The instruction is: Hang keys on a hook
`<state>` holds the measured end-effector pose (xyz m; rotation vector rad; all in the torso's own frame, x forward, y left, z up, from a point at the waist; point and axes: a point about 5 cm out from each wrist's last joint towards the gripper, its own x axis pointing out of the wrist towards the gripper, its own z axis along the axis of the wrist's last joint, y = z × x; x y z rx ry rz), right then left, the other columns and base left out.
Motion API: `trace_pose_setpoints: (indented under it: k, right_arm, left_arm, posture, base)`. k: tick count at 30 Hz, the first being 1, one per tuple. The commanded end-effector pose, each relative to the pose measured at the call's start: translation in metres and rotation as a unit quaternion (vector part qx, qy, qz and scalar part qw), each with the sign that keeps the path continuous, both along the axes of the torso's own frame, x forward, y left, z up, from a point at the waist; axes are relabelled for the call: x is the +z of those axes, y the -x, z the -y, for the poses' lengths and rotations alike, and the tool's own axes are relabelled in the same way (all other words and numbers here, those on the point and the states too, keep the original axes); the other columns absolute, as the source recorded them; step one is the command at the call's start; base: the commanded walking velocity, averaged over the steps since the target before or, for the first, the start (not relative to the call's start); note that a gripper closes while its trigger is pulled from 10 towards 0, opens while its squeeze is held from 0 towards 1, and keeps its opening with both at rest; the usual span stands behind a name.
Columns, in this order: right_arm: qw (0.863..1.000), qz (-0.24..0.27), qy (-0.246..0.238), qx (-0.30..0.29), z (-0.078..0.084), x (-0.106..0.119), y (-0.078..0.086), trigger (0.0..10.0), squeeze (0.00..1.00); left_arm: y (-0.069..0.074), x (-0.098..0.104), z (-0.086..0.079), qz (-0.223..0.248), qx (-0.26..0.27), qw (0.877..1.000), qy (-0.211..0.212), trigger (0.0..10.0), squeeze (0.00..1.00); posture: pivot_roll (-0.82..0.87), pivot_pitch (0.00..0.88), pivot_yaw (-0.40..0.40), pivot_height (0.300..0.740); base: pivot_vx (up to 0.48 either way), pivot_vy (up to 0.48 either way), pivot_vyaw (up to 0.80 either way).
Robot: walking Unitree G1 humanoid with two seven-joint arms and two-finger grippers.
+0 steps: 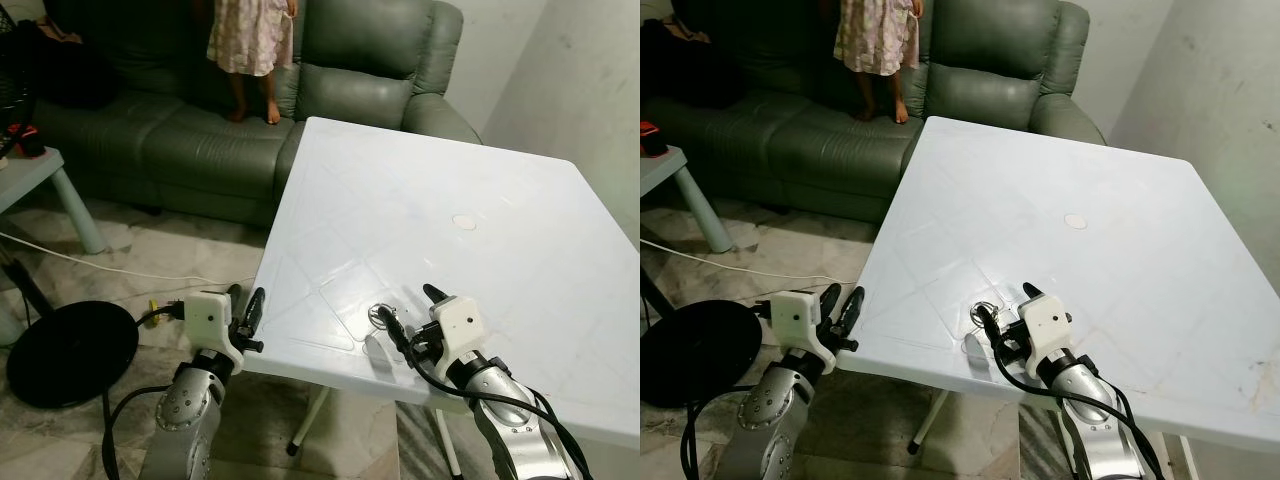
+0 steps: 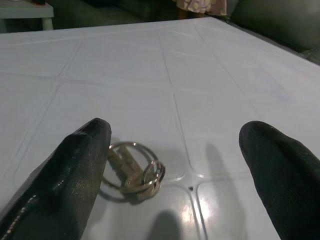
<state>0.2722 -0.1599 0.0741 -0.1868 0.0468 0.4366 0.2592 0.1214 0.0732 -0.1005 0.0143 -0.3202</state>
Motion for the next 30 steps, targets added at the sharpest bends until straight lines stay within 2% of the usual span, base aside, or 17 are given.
trace_pose_setpoints:
  k: [1,8,18,28,30]
  right_arm:
    - [1.0,-0.012,0.007,0.002,0.004,0.0,-0.003,10.0,0.0]
    - [0.999,-0.033,-0.033,0.011,0.0,0.006,-0.006,10.0,0.0]
    - [0.997,-0.051,-0.058,-0.003,-0.01,0.017,-0.005,10.0,0.0]
    - [0.992,-0.074,-0.069,-0.076,-0.018,0.034,-0.012,10.0,0.0]
    - [0.991,-0.073,-0.051,-0.1,-0.018,0.037,-0.014,10.0,0.0]
  left_arm:
    - [0.004,-0.001,0.013,-0.002,-0.034,0.999,-0.009,10.0,0.0]
    - [0.007,0.002,0.02,0.004,-0.05,0.999,-0.011,10.0,0.0]
    - [0.008,0.008,0.027,0.016,-0.061,0.998,-0.022,10.0,0.0]
    - [0.007,0.011,0.027,0.016,-0.062,0.998,-0.025,10.0,0.0]
    - [0.007,0.011,0.028,0.015,-0.061,0.998,-0.025,10.0,0.0]
  posture:
    - [0.13,0.0,-0.128,0.74]
    - [0.13,0.0,-0.13,0.74]
    - [0.13,0.0,-0.125,0.74]
    - [0.12,0.0,-0.117,0.74]
    - [0.12,0.0,-0.116,0.74]
  base:
    - [0.0,0.0,0.0]
    - [0.0,0.0,0.0]
    - [0.0,0.0,0.0]
    - [0.0,0.0,0.0]
    - [0.0,0.0,0.0]
